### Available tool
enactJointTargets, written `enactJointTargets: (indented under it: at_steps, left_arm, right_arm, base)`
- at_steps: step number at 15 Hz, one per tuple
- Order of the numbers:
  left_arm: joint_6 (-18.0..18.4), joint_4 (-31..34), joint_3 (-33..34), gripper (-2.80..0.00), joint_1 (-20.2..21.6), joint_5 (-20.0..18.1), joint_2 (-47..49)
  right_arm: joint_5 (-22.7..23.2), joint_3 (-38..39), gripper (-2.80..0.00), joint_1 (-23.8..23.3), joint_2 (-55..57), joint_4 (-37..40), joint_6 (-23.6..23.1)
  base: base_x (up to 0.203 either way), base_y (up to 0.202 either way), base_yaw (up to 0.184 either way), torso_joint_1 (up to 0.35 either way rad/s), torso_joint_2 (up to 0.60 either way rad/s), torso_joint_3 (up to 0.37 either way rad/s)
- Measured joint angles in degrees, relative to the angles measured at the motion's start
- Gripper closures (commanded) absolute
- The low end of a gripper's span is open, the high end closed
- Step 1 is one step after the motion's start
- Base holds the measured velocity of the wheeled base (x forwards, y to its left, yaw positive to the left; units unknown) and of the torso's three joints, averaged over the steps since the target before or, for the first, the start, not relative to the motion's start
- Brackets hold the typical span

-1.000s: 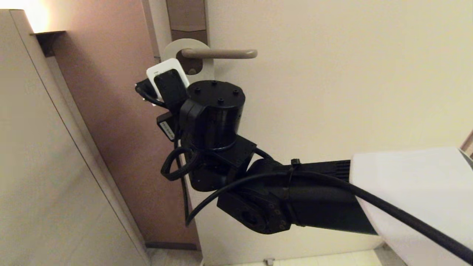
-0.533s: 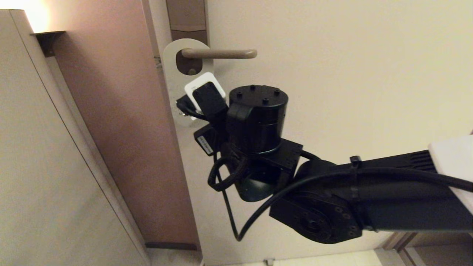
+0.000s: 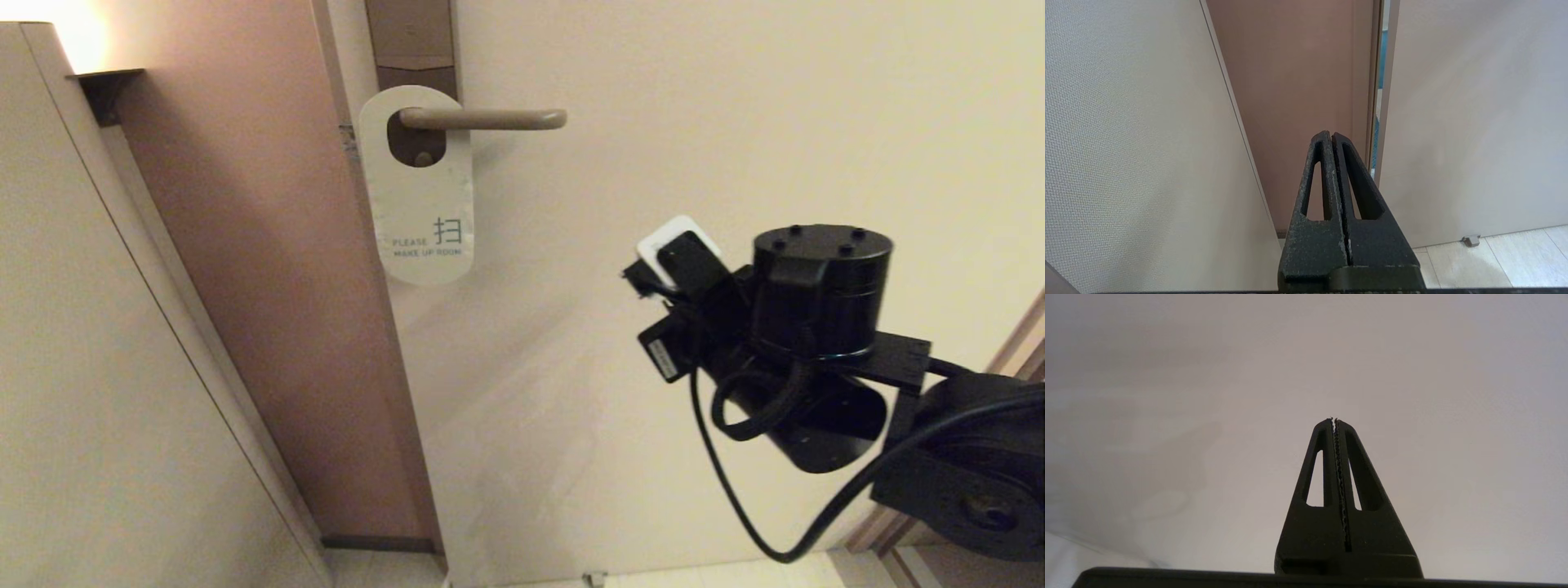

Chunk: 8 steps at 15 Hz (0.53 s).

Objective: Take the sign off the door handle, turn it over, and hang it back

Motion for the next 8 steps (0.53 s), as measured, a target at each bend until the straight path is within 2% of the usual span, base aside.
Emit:
enactJointTargets:
  at_steps: [4,6,8]
  left_arm:
    - [0.0,0.0,0.0,0.0,0.0,0.0,0.0]
    - [0.0,0.0,0.0,0.0,0.0,0.0,0.0]
    - [0.0,0.0,0.0,0.0,0.0,0.0,0.0]
  right_arm:
    - [4.4,13.2,0.0,-13.0,-9.8,2.8,1.8]
    - [10.0,19.6,0.0,-18.7,-14.7,3.6,3.3]
    - [14.3,24.2,0.0,-22.4,-19.5,3.7,4.9]
  base:
    - [0.0,0.0,0.0,0.0,0.0,0.0]
    - [0.0,0.0,0.0,0.0,0.0,0.0]
    - [0.0,0.0,0.0,0.0,0.0,0.0]
